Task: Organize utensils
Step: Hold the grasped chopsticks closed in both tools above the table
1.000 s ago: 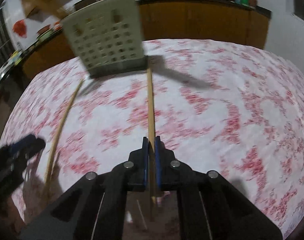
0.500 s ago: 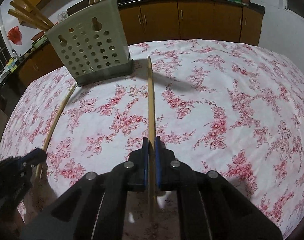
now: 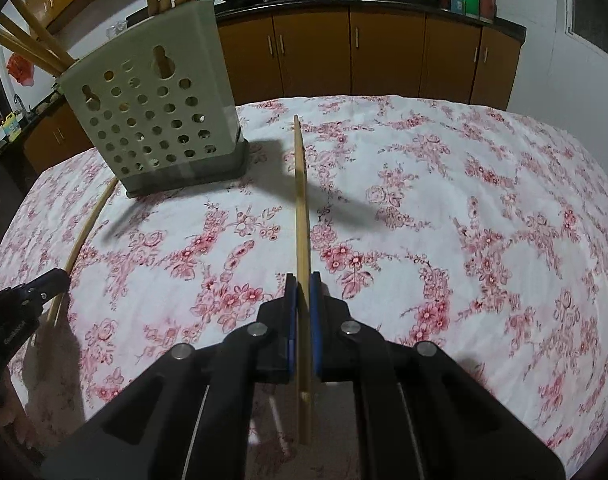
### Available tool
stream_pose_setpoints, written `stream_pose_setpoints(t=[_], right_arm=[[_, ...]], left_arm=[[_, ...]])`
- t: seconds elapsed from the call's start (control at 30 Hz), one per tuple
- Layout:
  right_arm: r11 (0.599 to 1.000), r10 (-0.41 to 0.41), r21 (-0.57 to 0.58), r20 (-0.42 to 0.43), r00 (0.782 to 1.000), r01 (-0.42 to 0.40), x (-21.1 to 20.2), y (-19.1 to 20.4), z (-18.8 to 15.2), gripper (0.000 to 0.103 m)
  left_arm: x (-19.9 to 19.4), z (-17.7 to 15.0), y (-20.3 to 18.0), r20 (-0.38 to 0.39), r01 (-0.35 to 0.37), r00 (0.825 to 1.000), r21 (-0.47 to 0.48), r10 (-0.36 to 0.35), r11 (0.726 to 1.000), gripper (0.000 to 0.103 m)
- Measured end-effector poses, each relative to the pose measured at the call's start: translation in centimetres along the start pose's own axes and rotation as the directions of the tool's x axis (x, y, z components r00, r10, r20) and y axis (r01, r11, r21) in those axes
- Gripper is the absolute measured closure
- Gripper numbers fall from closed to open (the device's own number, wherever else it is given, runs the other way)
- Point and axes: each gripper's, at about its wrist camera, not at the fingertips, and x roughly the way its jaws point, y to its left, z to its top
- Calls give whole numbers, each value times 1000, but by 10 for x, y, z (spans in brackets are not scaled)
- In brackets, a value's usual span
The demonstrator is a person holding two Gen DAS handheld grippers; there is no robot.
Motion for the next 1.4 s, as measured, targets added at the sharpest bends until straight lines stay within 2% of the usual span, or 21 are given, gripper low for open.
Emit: stream_pose_setpoints(t=[1.1,1.23,1.4], right_arm=[[1000,-5,-22,18,1000,6,-4,4,-7,95],[1000,-2,-28,17,1000,2,-6,3,-9,95],[1000,-2,-28,17,1000,2,-8,4,-10,95]], left_arm=[[0,0,5,9,25,1000,-32,-25,999,95],[-1,-1,1,5,-1,1000,10,1,1000,95],[-3,-3,2,-1,-10,1000,18,10,1000,95]])
